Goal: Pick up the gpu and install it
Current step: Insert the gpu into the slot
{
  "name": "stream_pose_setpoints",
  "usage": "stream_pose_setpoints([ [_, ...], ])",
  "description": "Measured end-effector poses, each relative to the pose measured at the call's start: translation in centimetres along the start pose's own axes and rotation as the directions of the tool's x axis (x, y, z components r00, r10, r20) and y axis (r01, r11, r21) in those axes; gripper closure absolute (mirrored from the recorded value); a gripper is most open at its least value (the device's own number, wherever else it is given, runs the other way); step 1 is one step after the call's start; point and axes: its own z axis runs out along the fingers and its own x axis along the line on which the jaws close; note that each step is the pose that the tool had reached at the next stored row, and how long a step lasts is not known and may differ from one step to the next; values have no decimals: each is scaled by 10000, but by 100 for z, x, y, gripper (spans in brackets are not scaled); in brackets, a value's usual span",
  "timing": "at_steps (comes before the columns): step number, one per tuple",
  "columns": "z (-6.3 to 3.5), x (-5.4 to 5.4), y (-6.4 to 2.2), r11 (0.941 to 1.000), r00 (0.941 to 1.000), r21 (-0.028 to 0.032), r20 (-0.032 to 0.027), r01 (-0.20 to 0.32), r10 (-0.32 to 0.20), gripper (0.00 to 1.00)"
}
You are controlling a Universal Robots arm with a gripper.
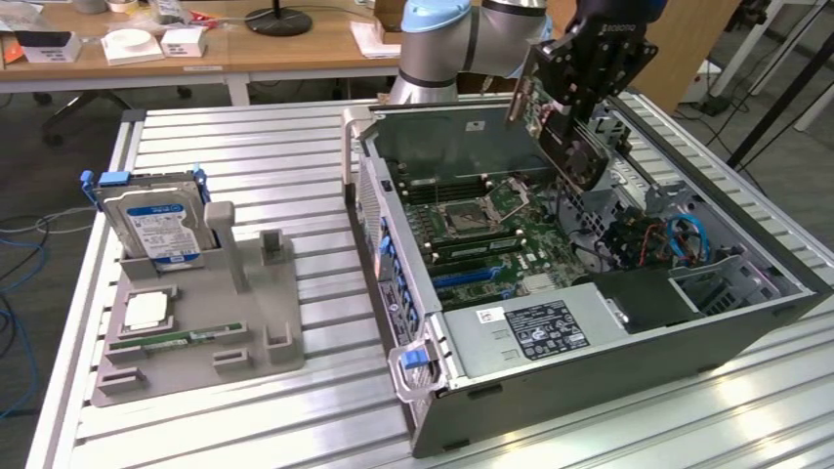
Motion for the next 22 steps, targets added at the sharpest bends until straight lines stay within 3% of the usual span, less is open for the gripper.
stream_pose_setpoints([
  [22, 0, 1, 0, 9991, 9991, -3, 2, 414, -414, 74],
])
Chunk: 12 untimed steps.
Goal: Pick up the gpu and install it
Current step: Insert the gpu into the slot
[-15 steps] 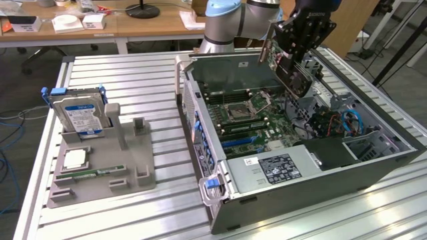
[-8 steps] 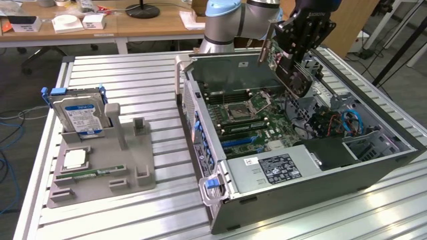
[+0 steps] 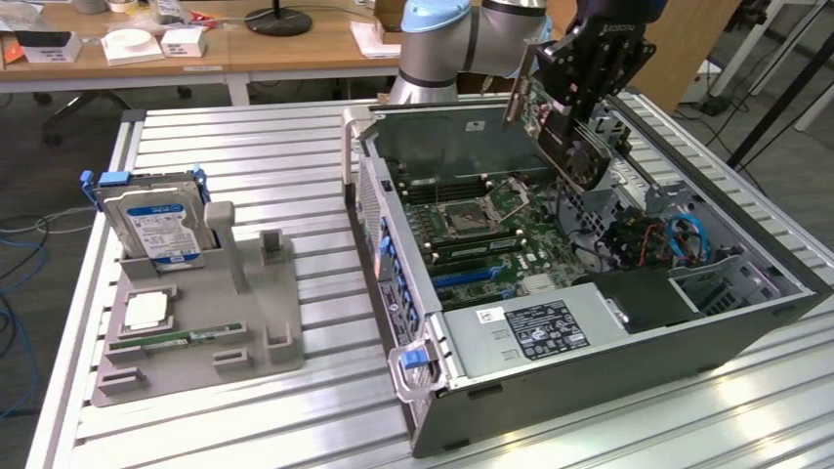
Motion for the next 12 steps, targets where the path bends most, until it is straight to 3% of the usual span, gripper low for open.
stream_pose_setpoints([
  [12, 0, 0, 0, 9999, 9999, -1, 0, 110, -110, 74],
])
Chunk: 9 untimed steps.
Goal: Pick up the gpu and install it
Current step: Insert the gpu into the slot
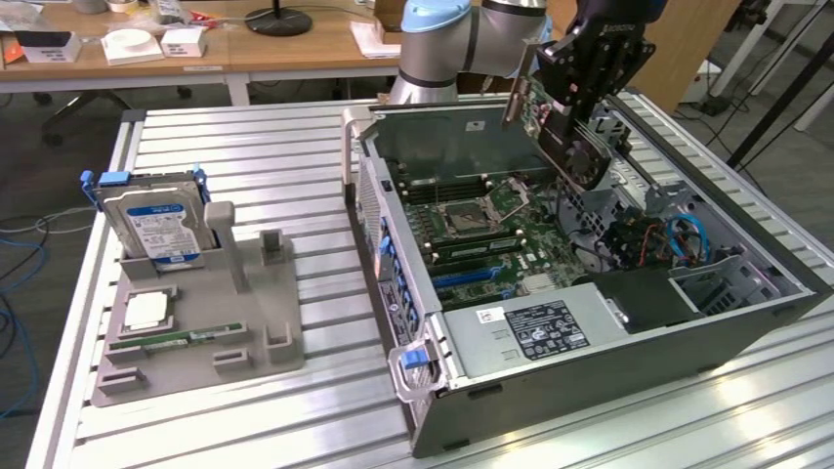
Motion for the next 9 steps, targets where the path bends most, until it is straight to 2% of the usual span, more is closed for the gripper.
stream_pose_setpoints([
  [9, 0, 0, 0, 10000, 10000, 0, 0, 92, -92, 74],
])
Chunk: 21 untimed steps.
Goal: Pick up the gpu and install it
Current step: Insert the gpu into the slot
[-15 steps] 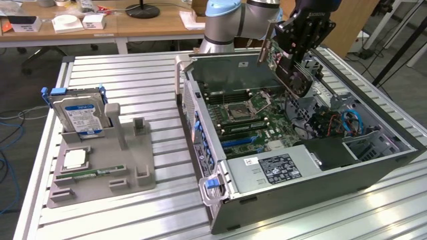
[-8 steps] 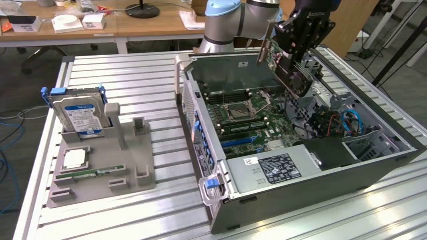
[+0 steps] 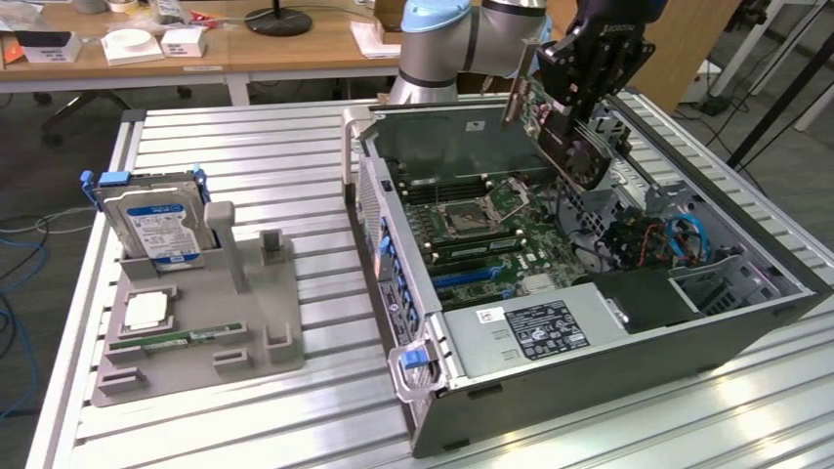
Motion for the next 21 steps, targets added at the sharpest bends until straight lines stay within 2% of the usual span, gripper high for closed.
stream_pose_setpoints([
  [17, 0, 0, 0, 10000, 10000, -1, 1, 65, -65, 74],
  [21, 0, 0, 0, 9997, 9997, -2, 1, 233, -233, 74],
])
